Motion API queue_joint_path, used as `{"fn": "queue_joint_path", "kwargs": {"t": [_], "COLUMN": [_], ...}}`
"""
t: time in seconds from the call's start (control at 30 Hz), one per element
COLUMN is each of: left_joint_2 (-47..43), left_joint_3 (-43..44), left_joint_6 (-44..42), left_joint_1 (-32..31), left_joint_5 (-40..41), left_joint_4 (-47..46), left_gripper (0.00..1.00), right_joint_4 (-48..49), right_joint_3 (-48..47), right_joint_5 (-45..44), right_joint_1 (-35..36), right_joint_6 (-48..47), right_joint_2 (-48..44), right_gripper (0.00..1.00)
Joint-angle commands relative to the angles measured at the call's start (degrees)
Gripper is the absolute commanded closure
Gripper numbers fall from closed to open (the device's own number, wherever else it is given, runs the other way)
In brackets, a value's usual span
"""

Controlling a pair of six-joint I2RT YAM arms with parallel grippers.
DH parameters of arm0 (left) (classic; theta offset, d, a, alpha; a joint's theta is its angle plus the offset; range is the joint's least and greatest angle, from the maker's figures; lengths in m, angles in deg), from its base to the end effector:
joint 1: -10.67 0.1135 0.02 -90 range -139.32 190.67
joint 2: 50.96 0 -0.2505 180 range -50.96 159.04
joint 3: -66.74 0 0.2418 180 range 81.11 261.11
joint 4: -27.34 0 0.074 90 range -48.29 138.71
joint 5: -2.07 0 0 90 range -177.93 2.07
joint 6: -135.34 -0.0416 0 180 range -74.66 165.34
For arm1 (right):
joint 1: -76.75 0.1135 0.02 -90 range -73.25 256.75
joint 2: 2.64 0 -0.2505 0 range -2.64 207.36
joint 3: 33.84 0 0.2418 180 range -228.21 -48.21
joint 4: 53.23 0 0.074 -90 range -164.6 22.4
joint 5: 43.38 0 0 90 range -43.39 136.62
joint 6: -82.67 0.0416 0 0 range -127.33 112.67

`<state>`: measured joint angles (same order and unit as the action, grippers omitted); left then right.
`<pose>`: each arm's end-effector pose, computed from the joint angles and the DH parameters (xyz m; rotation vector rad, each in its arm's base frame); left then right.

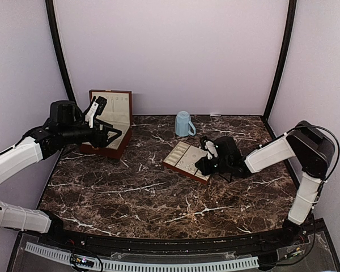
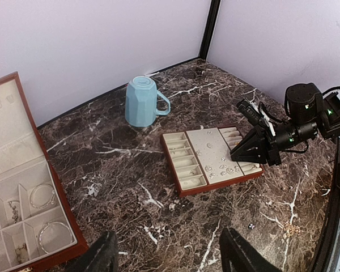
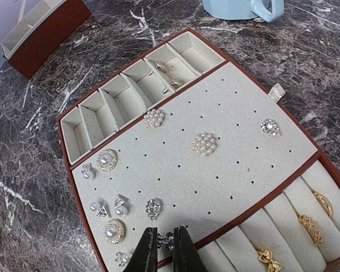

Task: Organize the mixed jewelry
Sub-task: Insert the earring at the center of the board.

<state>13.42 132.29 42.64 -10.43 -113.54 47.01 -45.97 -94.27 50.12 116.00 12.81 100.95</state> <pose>0.2353 -0.1101 0.3089 0.6910 1.7821 -0.6403 0.2685 0.2227 0.1238 -0.4120 2.2343 0.6349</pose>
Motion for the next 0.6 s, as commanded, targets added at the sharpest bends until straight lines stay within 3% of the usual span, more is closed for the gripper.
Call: {"fn": "queue_joint_path", "kwargs": {"t": [0.0, 0.57], "left_joint_2": [-1.10, -0.88], "left_joint_3": [-0.60, -0.64], "left_joint_6": [-0.29, 0.07], "left_joint_1": [0.22, 0.20], "left_joint_5": [0.31, 0.16], "left_joint_4": [-0.26, -0.47], "left_gripper": [0.36, 0.36], "right_joint_4": [-2.89, -7.55], "right_joint_3": [-0.25, -1.04], "right_joint_5": [-1.05, -6.55], "right_joint_1": [-0.31, 2.23], "right_joint_6": [-0.87, -3.29], "right_joint_2": [0.18, 2.43], "right_gripper": [0.90, 0.87]}}
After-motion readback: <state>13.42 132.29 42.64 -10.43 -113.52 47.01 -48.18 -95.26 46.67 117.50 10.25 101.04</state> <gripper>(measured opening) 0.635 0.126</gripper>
